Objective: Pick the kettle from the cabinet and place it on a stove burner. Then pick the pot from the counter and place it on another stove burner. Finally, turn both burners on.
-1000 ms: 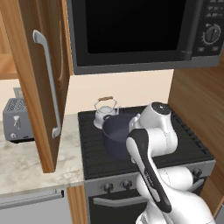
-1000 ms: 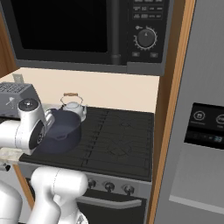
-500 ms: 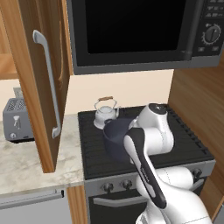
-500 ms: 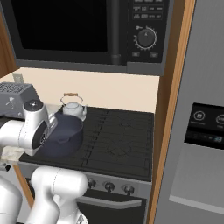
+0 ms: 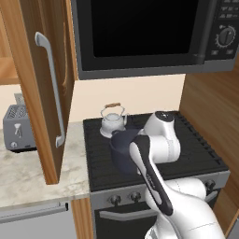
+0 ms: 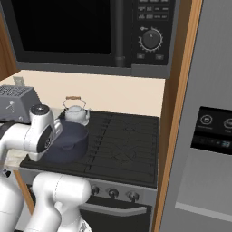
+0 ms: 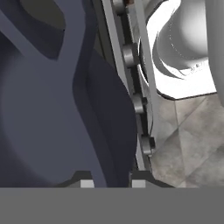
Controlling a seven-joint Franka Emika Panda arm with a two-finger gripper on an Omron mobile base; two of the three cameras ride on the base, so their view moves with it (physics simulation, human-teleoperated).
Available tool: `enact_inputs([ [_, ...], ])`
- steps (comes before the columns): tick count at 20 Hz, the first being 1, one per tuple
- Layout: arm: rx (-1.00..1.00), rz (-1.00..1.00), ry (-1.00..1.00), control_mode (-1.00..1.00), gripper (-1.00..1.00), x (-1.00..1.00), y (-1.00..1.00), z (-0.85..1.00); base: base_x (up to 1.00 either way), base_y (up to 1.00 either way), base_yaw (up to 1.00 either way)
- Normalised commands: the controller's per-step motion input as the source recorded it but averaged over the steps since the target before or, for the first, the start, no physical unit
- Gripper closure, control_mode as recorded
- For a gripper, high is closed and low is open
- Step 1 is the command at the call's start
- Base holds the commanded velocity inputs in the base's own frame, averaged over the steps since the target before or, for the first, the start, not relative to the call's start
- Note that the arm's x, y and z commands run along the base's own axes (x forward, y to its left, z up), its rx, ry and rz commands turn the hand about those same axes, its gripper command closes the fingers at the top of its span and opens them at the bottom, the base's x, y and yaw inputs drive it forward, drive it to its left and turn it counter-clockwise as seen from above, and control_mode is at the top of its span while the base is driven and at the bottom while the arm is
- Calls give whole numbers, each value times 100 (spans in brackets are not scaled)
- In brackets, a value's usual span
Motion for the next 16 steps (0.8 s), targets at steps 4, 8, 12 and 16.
enact_inputs([
  [4,0,0,0,-100,100,16,0,-18,0,0,0],
  [8,0,0,0,-100,100,16,1,-18,0,0,0],
  [12,0,0,0,-100,100,13,2,-18,0,0,0],
  [16,0,0,0,-100,100,11,5,-16,0,0,0],
])
